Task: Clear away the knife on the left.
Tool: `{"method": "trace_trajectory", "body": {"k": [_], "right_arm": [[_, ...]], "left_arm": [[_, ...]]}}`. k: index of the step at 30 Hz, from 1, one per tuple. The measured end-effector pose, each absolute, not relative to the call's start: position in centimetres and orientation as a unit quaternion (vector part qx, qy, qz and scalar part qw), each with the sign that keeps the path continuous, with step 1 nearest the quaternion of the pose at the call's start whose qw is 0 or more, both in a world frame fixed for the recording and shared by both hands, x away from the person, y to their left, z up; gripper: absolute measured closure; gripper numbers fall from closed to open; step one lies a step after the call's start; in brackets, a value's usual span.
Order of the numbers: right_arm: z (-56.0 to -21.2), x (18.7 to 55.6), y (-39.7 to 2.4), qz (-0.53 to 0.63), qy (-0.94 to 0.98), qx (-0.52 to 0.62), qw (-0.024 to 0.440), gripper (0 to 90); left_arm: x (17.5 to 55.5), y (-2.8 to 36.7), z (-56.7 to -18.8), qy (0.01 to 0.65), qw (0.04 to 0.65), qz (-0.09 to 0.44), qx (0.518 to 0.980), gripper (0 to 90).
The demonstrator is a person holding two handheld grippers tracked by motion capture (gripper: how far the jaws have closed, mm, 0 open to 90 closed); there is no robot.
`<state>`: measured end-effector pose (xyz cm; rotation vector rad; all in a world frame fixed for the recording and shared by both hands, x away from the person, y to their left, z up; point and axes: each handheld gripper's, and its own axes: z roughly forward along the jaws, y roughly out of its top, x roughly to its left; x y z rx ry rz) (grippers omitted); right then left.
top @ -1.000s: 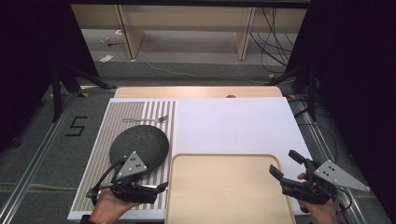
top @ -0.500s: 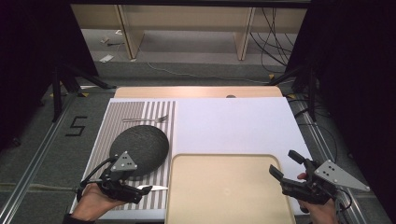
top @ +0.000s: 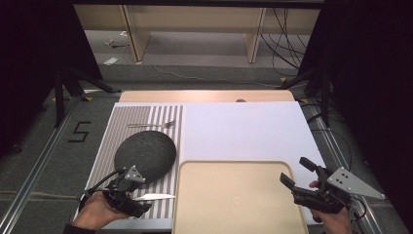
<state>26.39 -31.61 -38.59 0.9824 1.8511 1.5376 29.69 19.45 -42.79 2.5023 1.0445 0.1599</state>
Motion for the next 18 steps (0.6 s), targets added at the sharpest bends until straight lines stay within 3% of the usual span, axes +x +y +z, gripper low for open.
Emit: {"method": "trace_trajectory", "body": {"k": [6, 18], "right_arm": [[-38.6, 26.4, -31.6, 0.571, 0.687, 0.363, 0.266, 17.1], [-38.6, 26.4, -31.5, 0.568, 0.691, 0.358, 0.267, 17.2]], "left_arm": [[30.6, 20.3, -43.5, 0.393, 0.181, 0.05, 0.9, 22.1], [32.3, 21.4, -45.3, 0.394, 0.122, 0.027, 0.91, 36.9]]}}
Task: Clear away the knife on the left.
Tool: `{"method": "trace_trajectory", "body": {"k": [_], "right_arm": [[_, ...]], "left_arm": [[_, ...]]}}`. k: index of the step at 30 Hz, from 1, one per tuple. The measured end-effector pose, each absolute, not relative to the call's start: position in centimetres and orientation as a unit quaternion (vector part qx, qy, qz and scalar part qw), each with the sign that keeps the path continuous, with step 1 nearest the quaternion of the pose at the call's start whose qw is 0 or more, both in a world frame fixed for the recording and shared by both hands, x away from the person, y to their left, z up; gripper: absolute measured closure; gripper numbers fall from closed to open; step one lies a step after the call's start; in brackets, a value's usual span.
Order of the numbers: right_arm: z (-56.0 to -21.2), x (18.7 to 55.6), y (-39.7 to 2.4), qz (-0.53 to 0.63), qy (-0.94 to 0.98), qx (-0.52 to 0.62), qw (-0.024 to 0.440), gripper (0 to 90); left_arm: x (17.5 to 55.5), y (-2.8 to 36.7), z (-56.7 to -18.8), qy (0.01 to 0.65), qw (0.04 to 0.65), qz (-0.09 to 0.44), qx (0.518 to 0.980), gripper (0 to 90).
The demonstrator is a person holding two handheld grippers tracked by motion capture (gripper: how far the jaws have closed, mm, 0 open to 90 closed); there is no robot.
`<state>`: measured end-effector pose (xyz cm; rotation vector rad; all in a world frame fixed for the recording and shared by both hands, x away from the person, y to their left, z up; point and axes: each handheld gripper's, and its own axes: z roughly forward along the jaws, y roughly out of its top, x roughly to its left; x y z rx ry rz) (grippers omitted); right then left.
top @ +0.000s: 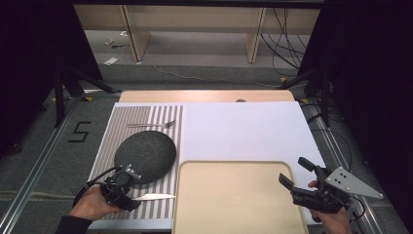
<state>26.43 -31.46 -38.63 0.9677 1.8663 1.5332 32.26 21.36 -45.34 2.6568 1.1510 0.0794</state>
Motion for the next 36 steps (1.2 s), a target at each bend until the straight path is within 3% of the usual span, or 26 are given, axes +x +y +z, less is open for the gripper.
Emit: {"method": "trace_trajectory", "body": {"k": [14, 20, 25, 36], "right_arm": [[-38.7, 26.5, -31.4, 0.563, 0.696, 0.361, 0.264, 17.8], [-38.7, 26.5, -31.4, 0.561, 0.696, 0.362, 0.263, 17.9], [-38.7, 26.5, -31.4, 0.56, 0.697, 0.362, 0.263, 18.0], [-38.7, 26.5, -31.4, 0.558, 0.697, 0.365, 0.262, 18.4]], "left_arm": [[32.5, 20.8, -46.1, 0.378, 0.083, 0.031, 0.922, 58.1], [32.5, 20.1, -46.0, 0.361, 0.062, 0.031, 0.93, 62.8], [32.4, 19.5, -45.9, 0.339, 0.049, 0.029, 0.939, 73.0], [32.3, 19.1, -45.9, 0.297, 0.041, 0.027, 0.954, 79.6]]}}
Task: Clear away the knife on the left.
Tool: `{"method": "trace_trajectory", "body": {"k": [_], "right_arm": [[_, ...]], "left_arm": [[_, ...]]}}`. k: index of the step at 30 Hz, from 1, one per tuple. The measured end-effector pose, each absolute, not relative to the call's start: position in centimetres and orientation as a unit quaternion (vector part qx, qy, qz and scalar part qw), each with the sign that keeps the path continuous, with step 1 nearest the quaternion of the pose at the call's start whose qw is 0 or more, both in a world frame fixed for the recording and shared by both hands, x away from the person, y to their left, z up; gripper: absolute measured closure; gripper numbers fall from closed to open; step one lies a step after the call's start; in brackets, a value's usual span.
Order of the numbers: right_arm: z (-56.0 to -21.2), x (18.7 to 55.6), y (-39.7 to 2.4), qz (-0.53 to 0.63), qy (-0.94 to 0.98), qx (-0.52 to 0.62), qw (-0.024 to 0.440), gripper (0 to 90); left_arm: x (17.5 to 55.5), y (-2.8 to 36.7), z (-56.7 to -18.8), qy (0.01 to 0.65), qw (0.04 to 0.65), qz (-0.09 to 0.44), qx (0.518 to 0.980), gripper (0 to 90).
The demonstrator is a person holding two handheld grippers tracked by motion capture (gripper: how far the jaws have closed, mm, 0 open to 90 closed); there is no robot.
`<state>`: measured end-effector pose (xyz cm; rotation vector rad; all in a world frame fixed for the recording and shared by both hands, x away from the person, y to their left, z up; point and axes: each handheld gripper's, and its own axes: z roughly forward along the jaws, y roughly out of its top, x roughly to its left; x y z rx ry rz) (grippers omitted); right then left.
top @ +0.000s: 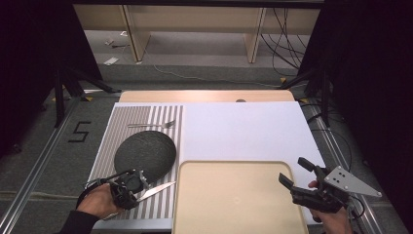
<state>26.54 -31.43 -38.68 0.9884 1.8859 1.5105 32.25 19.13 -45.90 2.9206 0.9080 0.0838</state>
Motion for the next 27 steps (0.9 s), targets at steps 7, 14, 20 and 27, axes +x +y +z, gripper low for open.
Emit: {"method": "trace_trajectory", "body": {"k": [7, 14, 20, 27], "right_arm": [[-38.7, 26.6, -31.5, 0.555, 0.697, 0.369, 0.264, 18.7], [-38.7, 26.6, -31.5, 0.554, 0.697, 0.37, 0.266, 18.9], [-38.7, 26.6, -31.5, 0.553, 0.697, 0.372, 0.265, 19.0], [-38.7, 26.6, -31.5, 0.554, 0.697, 0.372, 0.264, 19.1]], "left_arm": [[32.4, 19.2, -45.9, 0.293, 0.043, 0.023, 0.955, 79.9], [32.2, 19.6, -45.5, 0.3, 0.06, 0.028, 0.952, 80.1], [31.8, 20.2, -44.5, 0.317, 0.103, 0.026, 0.942, 80.2], [31.4, 20.1, -42.6, 0.334, 0.174, 0.024, 0.926, 80.2]]}}
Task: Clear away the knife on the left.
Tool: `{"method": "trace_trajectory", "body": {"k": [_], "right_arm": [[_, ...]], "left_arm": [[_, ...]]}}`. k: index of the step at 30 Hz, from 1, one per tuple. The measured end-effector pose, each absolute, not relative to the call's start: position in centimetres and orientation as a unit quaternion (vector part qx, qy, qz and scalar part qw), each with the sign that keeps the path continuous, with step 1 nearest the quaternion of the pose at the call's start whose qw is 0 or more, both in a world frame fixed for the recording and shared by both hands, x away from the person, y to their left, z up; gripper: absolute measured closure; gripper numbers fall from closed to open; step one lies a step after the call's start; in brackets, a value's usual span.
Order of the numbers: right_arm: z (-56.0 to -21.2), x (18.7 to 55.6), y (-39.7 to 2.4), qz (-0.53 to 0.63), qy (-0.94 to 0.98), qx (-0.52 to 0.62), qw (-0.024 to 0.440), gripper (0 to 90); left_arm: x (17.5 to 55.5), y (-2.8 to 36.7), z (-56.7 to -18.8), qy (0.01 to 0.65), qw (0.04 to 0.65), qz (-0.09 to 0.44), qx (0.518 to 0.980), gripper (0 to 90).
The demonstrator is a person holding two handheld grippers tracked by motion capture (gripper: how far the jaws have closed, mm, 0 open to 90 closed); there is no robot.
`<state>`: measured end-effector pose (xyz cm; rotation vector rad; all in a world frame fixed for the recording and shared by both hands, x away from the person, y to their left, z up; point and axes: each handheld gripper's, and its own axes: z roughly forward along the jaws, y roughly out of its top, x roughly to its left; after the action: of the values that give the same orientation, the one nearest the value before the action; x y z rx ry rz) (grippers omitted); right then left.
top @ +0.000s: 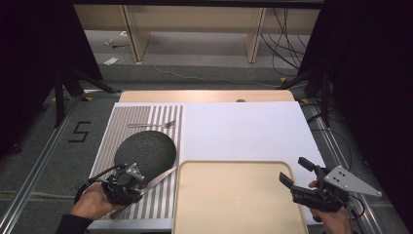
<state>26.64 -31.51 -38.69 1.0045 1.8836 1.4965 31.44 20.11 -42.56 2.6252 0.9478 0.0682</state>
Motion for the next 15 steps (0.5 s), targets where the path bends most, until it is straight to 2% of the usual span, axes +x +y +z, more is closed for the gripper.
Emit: {"method": "trace_trajectory", "body": {"k": [4, 15], "right_arm": [[-38.7, 26.7, -31.6, 0.555, 0.695, 0.372, 0.264, 19.1], [-38.6, 26.6, -31.6, 0.555, 0.695, 0.374, 0.264, 19.1]], "left_arm": [[30.8, 19.5, -41.3, 0.339, 0.207, 0.029, 0.917, 80.2], [29.9, 17.6, -39.3, 0.346, 0.291, 0.0, 0.892, 80.2]]}}
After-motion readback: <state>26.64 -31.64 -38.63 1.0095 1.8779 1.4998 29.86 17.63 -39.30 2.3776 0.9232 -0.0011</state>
